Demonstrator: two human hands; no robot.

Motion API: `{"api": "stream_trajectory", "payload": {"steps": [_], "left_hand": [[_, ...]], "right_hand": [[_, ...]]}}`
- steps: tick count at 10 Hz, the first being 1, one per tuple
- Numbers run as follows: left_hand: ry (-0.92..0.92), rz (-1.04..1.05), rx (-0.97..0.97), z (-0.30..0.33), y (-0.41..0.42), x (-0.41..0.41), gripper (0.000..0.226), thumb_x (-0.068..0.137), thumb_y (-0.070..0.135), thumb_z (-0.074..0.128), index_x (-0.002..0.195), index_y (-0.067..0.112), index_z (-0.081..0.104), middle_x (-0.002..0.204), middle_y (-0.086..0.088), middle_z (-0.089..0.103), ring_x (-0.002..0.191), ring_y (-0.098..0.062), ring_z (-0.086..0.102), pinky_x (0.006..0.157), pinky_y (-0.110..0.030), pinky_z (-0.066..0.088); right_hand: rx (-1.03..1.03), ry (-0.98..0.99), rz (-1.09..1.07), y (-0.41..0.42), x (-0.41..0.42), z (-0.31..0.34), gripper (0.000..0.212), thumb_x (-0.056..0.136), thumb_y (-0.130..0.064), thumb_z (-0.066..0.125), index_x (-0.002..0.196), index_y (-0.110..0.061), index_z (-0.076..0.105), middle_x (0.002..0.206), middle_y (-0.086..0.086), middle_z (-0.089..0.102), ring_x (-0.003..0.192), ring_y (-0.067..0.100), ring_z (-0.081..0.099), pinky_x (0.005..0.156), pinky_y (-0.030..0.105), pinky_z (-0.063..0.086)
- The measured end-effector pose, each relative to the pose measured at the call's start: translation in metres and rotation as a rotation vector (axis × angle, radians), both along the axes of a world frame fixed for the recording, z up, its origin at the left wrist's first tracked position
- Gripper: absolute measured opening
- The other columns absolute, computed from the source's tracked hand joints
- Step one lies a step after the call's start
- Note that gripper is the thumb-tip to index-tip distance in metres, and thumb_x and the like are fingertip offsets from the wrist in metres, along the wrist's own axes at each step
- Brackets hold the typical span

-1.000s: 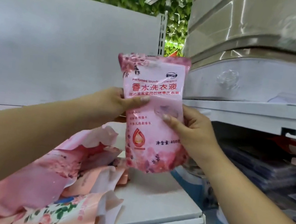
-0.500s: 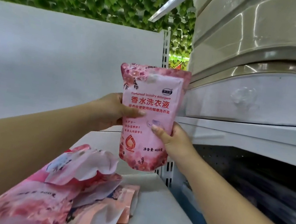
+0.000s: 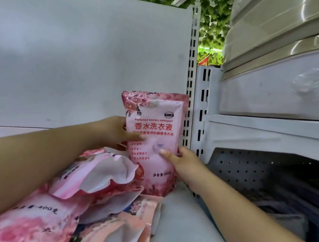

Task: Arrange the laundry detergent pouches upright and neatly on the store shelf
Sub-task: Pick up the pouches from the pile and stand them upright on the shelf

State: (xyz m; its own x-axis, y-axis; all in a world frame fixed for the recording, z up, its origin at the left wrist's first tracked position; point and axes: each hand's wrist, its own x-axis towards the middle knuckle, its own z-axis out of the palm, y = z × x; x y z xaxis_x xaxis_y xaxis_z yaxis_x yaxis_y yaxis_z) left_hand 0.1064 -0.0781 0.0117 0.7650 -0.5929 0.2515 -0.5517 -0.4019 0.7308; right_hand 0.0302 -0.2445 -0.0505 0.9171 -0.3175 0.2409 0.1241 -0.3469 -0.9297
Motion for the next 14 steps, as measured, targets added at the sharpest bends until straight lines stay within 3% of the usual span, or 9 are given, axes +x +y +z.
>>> {"api": "stream_trajectory", "payload": {"steps": [4, 5, 6, 8, 9, 11, 12, 13, 14], "left_hand": [[-0.049, 0.243, 0.622, 0.022, 0.087, -0.056, 0.110, 0.044, 0.094, 0.039, 0.132, 0.028, 0.044, 0.124, 0.002, 0.049, 0.117, -0.016, 0.043, 0.095, -0.033, 0.035], [0.003, 0.322, 0.636, 0.012, 0.106, -0.063, 0.086, 0.078, 0.075, 0.034, 0.141, 0.018, 0.037, 0.143, -0.007, 0.039, 0.133, -0.026, 0.035, 0.103, -0.037, 0.033], [0.015, 0.370, 0.671, -0.005, 0.118, -0.067, 0.117, 0.050, 0.096, 0.033, 0.143, 0.026, 0.033, 0.148, -0.008, 0.034, 0.136, -0.027, 0.029, 0.110, -0.038, 0.024], [-0.013, 0.312, 0.603, -0.016, 0.106, -0.076, 0.066, 0.093, 0.057, 0.023, 0.144, 0.016, 0.031, 0.148, -0.011, 0.033, 0.137, -0.027, 0.029, 0.107, -0.032, 0.026], [-0.077, 0.291, 0.633, -0.020, 0.107, -0.083, 0.072, 0.085, 0.067, 0.019, 0.143, 0.026, 0.031, 0.148, -0.001, 0.033, 0.137, -0.023, 0.027, 0.110, -0.032, 0.018], [-0.078, 0.255, 0.486, -0.026, 0.108, -0.090, 0.077, 0.079, 0.070, 0.025, 0.143, 0.028, 0.032, 0.150, 0.005, 0.030, 0.137, -0.018, 0.026, 0.111, -0.031, 0.016], [-0.025, 0.327, 0.462, -0.026, 0.107, -0.093, 0.108, 0.053, 0.085, 0.029, 0.142, 0.024, 0.032, 0.149, -0.004, 0.033, 0.132, -0.025, 0.034, 0.112, -0.037, 0.023], [-0.020, 0.468, 0.483, -0.026, 0.104, -0.093, 0.107, 0.062, 0.083, 0.034, 0.141, 0.012, 0.032, 0.144, -0.012, 0.038, 0.126, -0.030, 0.041, 0.107, -0.034, 0.030], [0.012, 0.458, 0.504, -0.025, 0.100, -0.099, 0.097, 0.068, 0.078, 0.038, 0.138, 0.011, 0.036, 0.136, -0.011, 0.044, 0.116, -0.028, 0.046, 0.099, -0.033, 0.034]], "right_hand": [[-0.390, 0.079, -0.072, 0.043, -0.070, 0.033, 0.033, 0.088, -0.039, 0.057, 0.115, -0.021, 0.054, 0.118, -0.002, 0.059, 0.084, 0.009, 0.051, 0.060, 0.016, 0.038], [-0.406, 0.171, -0.066, 0.065, -0.065, 0.041, 0.061, 0.085, -0.058, 0.050, 0.126, -0.013, 0.050, 0.110, 0.003, 0.057, 0.092, 0.019, 0.057, 0.079, 0.033, 0.052], [-0.184, 0.256, 0.080, 0.089, -0.052, 0.041, 0.062, 0.083, -0.060, 0.052, 0.123, -0.012, 0.050, 0.116, 0.011, 0.057, 0.098, 0.026, 0.057, 0.090, 0.041, 0.050], [0.004, 0.371, 0.252, 0.100, -0.039, 0.033, 0.054, 0.081, -0.052, 0.061, 0.117, -0.014, 0.056, 0.118, 0.019, 0.061, 0.105, 0.035, 0.062, 0.093, 0.050, 0.049], [-0.004, 0.305, 0.221, 0.095, -0.041, 0.029, 0.054, 0.080, -0.049, 0.064, 0.119, -0.012, 0.056, 0.115, 0.017, 0.061, 0.101, 0.033, 0.062, 0.093, 0.046, 0.049], [-0.022, 0.177, 0.128, 0.096, -0.060, 0.021, 0.044, 0.079, -0.041, 0.068, 0.107, -0.008, 0.062, 0.101, 0.012, 0.064, 0.085, 0.025, 0.059, 0.072, 0.034, 0.051], [0.022, 0.163, 0.185, 0.093, -0.074, 0.016, 0.021, 0.083, -0.033, 0.064, 0.083, -0.012, 0.060, 0.069, 0.006, 0.055, 0.061, 0.015, 0.046, 0.054, 0.024, 0.038], [0.113, 0.103, 0.238, 0.088, -0.088, 0.010, 0.012, 0.087, -0.023, 0.059, 0.087, -0.010, 0.061, 0.053, 0.000, 0.056, 0.048, 0.011, 0.048, 0.046, 0.021, 0.038], [0.200, 0.051, 0.267, 0.083, -0.100, 0.007, 0.017, 0.085, -0.018, 0.062, 0.100, -0.011, 0.062, 0.081, 0.011, 0.065, 0.057, 0.017, 0.056, 0.045, 0.024, 0.047]]}}
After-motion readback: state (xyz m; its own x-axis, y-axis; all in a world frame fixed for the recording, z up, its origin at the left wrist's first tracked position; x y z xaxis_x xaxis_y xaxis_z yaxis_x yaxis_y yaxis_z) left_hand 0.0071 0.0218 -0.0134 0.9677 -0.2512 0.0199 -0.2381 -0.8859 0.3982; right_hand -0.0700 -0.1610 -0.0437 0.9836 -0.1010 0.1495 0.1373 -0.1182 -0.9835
